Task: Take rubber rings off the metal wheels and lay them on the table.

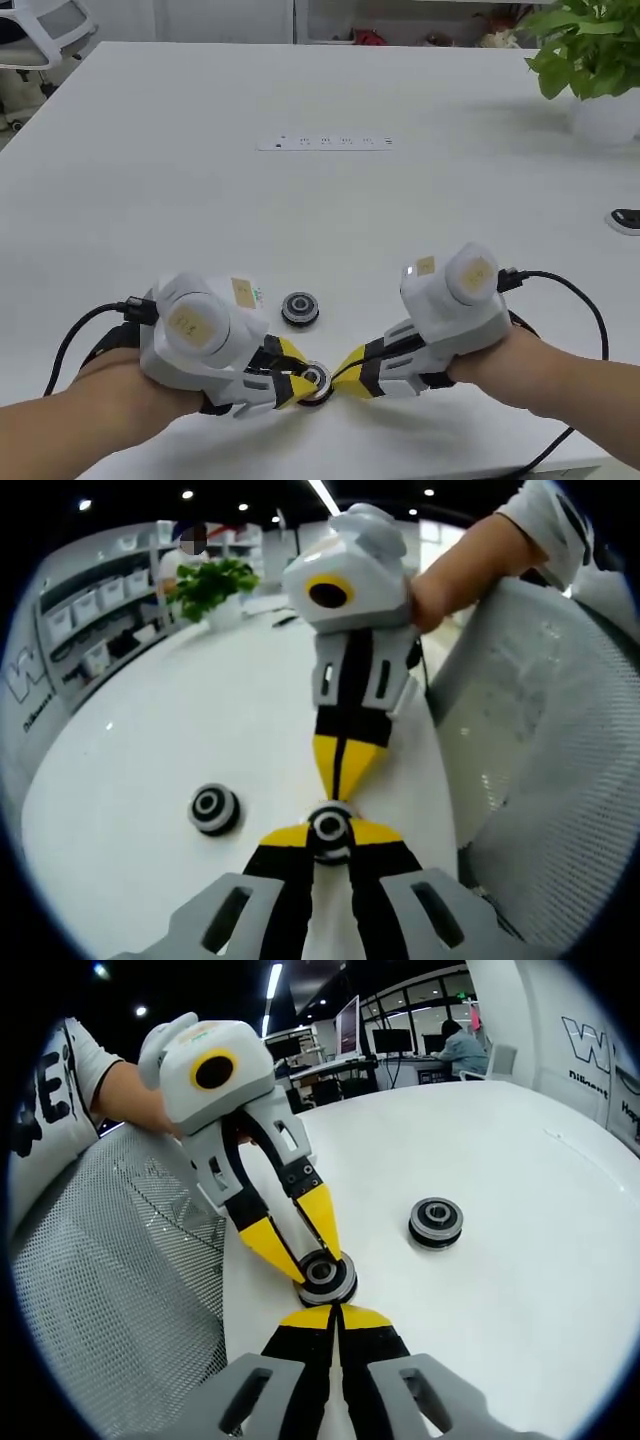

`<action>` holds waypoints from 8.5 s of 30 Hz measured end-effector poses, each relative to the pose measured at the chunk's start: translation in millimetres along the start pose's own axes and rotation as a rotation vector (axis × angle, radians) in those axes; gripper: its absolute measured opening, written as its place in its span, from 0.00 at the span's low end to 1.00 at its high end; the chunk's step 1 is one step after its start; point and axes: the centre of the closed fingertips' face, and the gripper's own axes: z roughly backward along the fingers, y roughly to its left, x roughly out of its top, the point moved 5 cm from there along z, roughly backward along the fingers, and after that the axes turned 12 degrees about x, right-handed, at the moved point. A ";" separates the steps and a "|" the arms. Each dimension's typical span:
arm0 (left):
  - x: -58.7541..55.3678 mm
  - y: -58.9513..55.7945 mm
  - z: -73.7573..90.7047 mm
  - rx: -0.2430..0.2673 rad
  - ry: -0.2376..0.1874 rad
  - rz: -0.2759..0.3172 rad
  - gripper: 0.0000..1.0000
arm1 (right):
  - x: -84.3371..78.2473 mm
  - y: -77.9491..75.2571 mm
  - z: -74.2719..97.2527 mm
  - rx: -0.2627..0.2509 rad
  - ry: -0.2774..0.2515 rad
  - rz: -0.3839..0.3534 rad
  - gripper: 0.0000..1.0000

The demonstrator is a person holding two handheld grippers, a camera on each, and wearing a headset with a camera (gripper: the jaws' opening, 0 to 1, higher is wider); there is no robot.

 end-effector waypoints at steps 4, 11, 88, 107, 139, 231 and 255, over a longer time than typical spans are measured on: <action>-0.1 -0.5 0.2 0.001 0.000 0.002 0.13 | -0.2 -0.4 0.8 0.000 -0.018 -0.031 0.00; 0.0 -0.6 0.4 0.006 0.002 0.007 0.13 | 1.5 -4.1 4.0 -0.015 -0.056 -0.075 0.00; 3.2 -2.8 -1.1 0.026 0.038 -0.009 0.12 | 15.0 9.8 1.6 0.076 -0.162 -0.149 0.00; 3.9 -3.6 -1.0 0.006 0.014 -0.048 0.14 | 15.0 7.2 5.2 0.056 -0.177 -0.169 0.00; 13.9 -4.2 24.9 -0.036 -0.013 -0.023 0.28 | 18.0 7.1 12.2 0.049 -0.203 -0.187 0.00; -28.8 48.5 134.7 0.242 -0.093 0.189 0.88 | 87.4 5.0 -27.1 0.098 -0.315 -0.214 0.00; -36.1 59.1 145.0 0.296 -0.095 0.220 0.89 | 68.2 -12.3 -59.2 -0.042 -0.237 -0.258 0.00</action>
